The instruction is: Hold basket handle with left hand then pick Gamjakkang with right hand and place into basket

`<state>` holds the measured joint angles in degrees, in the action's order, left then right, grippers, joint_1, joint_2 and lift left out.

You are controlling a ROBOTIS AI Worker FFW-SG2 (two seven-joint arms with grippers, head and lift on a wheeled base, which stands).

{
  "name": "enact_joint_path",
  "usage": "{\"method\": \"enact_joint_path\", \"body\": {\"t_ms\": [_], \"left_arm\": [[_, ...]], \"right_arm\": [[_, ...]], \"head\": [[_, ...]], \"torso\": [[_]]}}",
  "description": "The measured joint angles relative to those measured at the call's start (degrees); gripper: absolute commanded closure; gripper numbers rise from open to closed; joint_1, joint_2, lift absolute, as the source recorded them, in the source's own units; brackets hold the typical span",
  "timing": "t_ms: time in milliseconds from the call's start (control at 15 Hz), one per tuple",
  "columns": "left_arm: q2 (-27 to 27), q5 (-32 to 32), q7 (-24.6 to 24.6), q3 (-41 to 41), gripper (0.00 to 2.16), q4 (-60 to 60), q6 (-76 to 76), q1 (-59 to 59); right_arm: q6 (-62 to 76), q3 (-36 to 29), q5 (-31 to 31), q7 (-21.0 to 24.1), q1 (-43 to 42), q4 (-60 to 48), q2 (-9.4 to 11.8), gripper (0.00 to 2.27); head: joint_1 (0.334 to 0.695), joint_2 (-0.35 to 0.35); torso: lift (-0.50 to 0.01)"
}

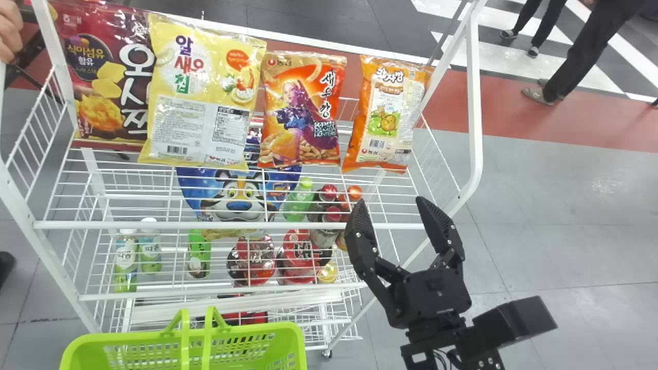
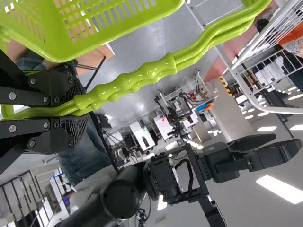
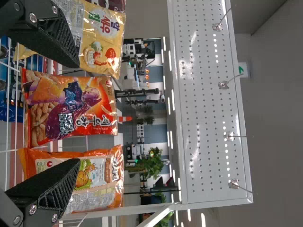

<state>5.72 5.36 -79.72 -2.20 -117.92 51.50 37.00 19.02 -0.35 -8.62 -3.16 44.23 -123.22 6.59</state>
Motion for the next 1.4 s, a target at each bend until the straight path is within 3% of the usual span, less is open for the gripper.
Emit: {"method": "enact_joint_path", "body": {"t_ms": [867,1400], "left_arm": [[0.07,0.09,0.42,0.09,2.13,0.00,-0.11,-0.08],[0.09,-0.33,0.64,0.00,2.13,0.02,0.45,-0.62]], "right_arm": [[-0.87,-0.36,-0.16,0.00,-1.08,0.16,0.00,0.10],[-18.09,-5.88,-2.27,-0.04,-13.88,3.06,0.01,0.10]], "head": [[0.695,-0.350],[0.695,-0.350]], "torso": [[-0.020],[-0.020]]}}
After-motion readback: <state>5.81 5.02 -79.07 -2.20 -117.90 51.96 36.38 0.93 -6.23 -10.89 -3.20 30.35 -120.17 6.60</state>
